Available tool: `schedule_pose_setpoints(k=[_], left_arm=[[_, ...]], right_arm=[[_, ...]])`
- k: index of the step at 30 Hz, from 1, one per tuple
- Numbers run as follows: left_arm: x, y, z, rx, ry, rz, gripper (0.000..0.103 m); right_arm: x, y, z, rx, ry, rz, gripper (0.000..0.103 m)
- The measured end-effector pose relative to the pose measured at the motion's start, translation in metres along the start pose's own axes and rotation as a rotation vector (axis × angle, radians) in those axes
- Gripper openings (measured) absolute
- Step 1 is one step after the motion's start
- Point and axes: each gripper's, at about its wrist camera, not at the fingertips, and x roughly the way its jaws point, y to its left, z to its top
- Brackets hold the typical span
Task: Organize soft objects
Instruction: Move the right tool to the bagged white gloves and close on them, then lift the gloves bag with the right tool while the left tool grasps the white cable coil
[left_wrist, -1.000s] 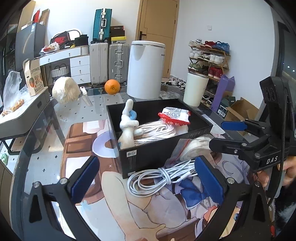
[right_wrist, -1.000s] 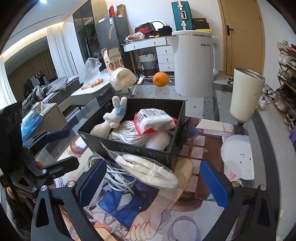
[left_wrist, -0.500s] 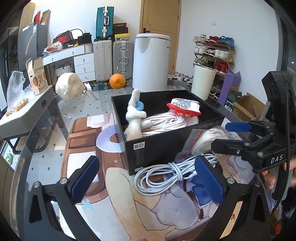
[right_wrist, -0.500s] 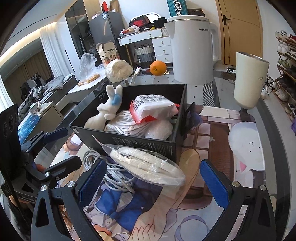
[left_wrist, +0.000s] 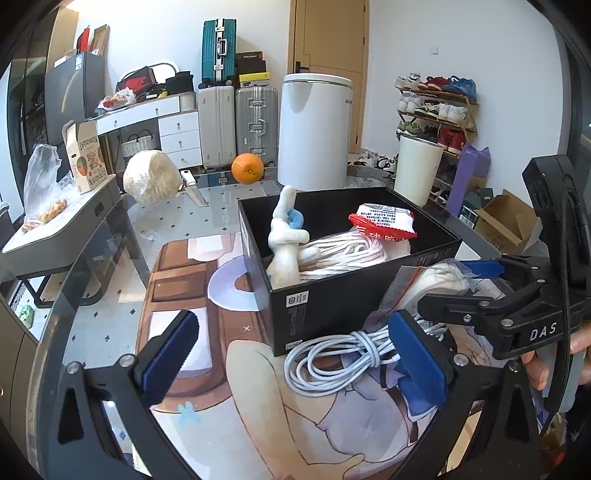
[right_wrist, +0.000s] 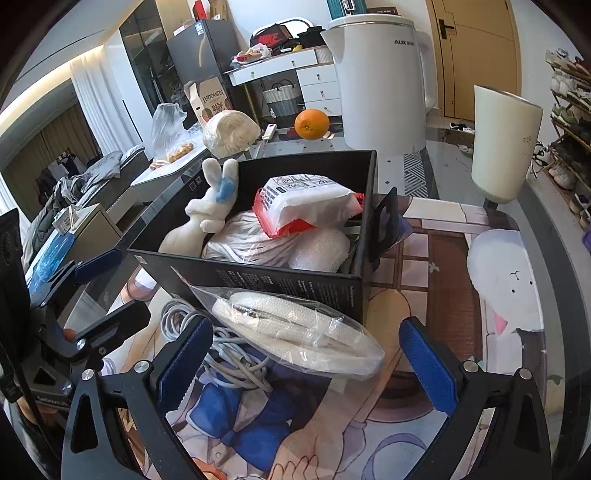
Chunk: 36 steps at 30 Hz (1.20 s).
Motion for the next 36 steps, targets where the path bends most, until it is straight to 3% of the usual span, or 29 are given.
schedule_pose_setpoints(k=[22,32,36], left_arm=[[-0.006,0.007,-0.003,-0.046,-0.019,-0.013,0.103],[-0.006,0.007,-0.002,-0.044,-0.017,-0.008,0.103],[-0.004,0.006,-0.002,-0.04,-0.011,-0.007,0.103]], right_arm=[[0.025,0.009,0.009,0.039,0.044,-0.04,0.102],[0.014,0.007,0.003,0.043,0.0,-0.042,0.074],[0.007,0.003,0.002,0.049,-0.01,-0.041,0.069]])
